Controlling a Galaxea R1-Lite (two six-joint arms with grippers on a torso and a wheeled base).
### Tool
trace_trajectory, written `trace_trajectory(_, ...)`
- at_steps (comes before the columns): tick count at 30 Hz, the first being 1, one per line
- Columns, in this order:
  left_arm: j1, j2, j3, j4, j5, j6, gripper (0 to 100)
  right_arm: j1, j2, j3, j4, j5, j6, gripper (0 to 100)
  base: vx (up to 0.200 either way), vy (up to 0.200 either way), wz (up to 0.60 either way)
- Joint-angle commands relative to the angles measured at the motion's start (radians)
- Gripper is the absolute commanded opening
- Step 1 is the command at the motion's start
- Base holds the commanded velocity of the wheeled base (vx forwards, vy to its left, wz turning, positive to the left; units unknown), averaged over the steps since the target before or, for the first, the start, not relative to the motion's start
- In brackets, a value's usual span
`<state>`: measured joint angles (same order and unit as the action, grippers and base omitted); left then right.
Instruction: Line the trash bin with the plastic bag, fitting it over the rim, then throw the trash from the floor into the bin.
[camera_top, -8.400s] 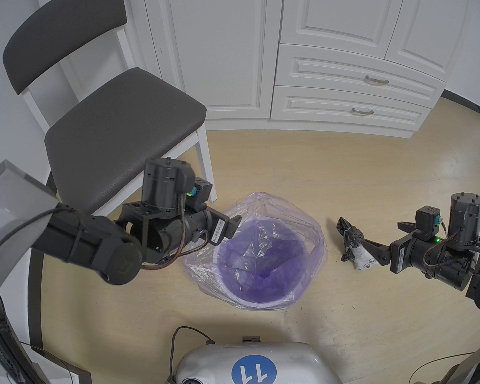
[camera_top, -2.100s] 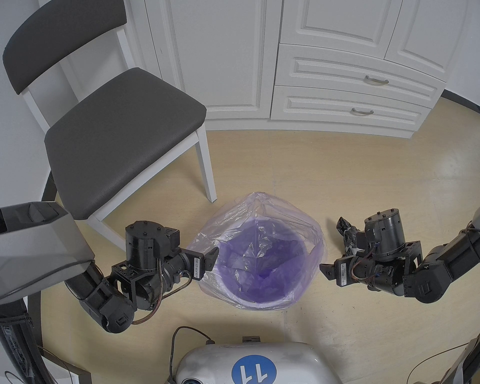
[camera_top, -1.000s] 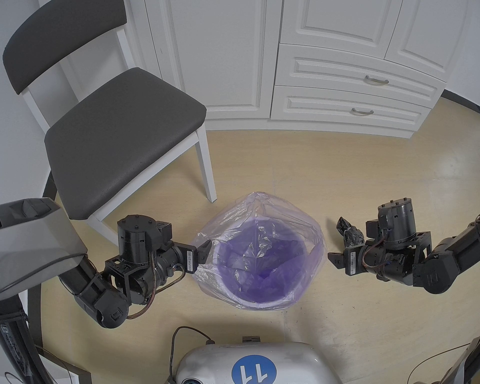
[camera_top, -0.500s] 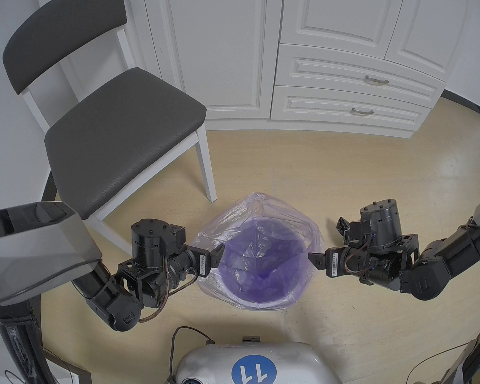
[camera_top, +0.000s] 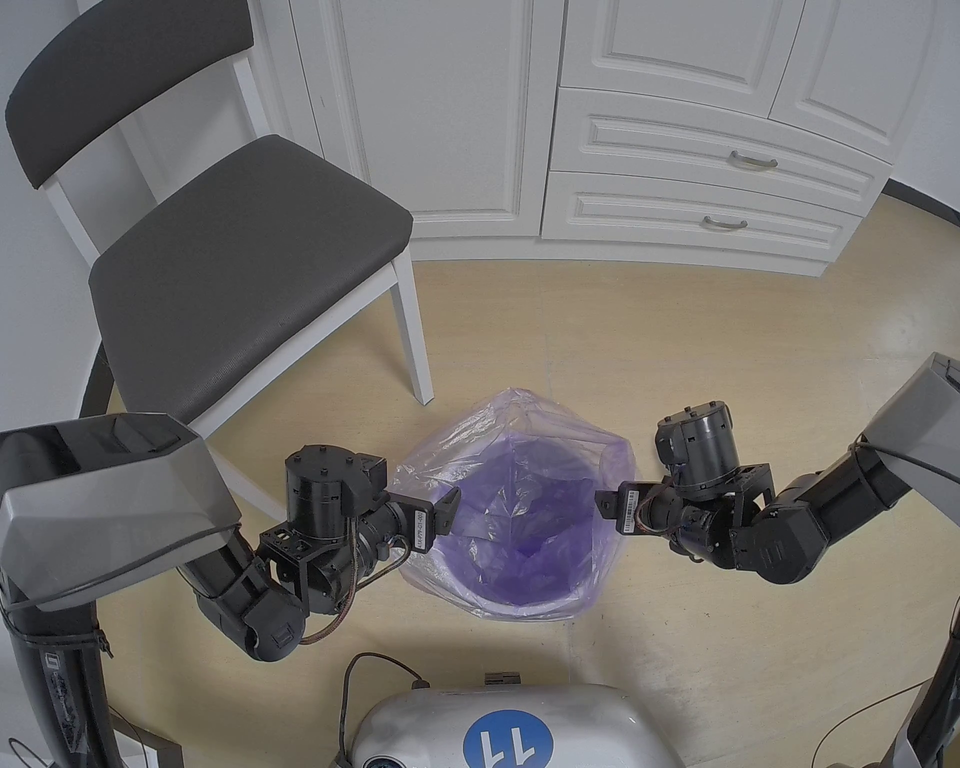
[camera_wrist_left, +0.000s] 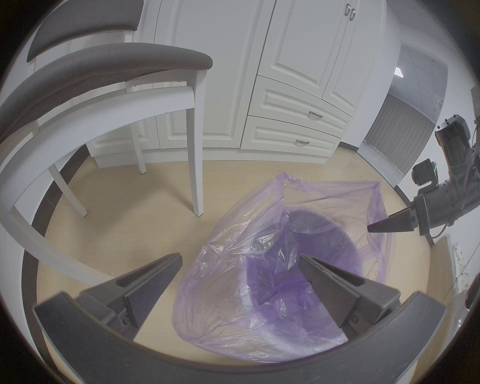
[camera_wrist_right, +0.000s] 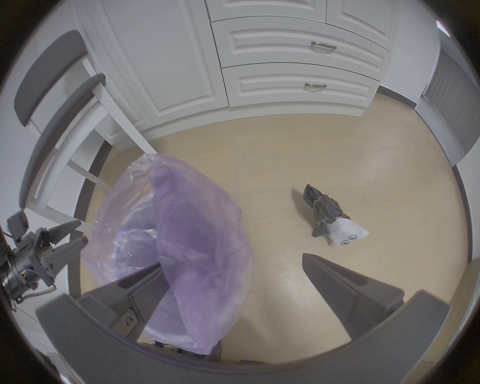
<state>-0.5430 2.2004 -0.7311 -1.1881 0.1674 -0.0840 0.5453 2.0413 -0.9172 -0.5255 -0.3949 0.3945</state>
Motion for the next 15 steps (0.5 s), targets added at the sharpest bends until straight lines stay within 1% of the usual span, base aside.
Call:
trace_trajectory(1, 0.001, 0.038, -0.022, -0.001, 0.001, -0.002, 100, -0.041, 0.014, 0.009, 0.004, -0.021, -0.043, 100, 0.000, 0.000, 0.00)
trace_trajectory(3, 0.001, 0.038, -0.022, -0.001, 0.001, -0.002, 100, -0.041, 0.014, 0.009, 0.004, -0.021, -0.043, 100, 0.000, 0.000, 0.00)
trace_trajectory(4, 0.011, 0.074, -0.062, 0.001, 0.009, -0.002, 100, -0.087, 0.002, 0.035, 0.002, -0.038, -0.115, 100, 0.000, 0.000, 0.00)
trace_trajectory(6, 0.014, 0.084, -0.077, 0.002, 0.012, -0.002, 100, -0.094, 0.000, 0.040, 0.002, -0.039, -0.124, 100, 0.000, 0.000, 0.00)
trace_trajectory(8, 0.048, 0.113, -0.120, 0.002, 0.014, -0.008, 100, -0.123, -0.001, 0.052, 0.004, -0.039, -0.151, 100, 0.000, 0.000, 0.00)
trace_trajectory(12, 0.066, 0.124, -0.168, 0.013, 0.014, -0.066, 100, -0.151, -0.001, 0.078, 0.006, -0.038, -0.209, 100, 0.000, 0.000, 0.00)
trace_trajectory(14, 0.071, 0.130, -0.185, 0.015, 0.014, -0.075, 100, -0.151, 0.004, 0.086, 0.006, -0.038, -0.220, 100, 0.000, 0.000, 0.00)
trace_trajectory(15, 0.080, 0.150, -0.217, 0.015, 0.015, -0.091, 100, -0.151, 0.016, 0.093, 0.006, -0.038, -0.227, 100, 0.000, 0.000, 0.00)
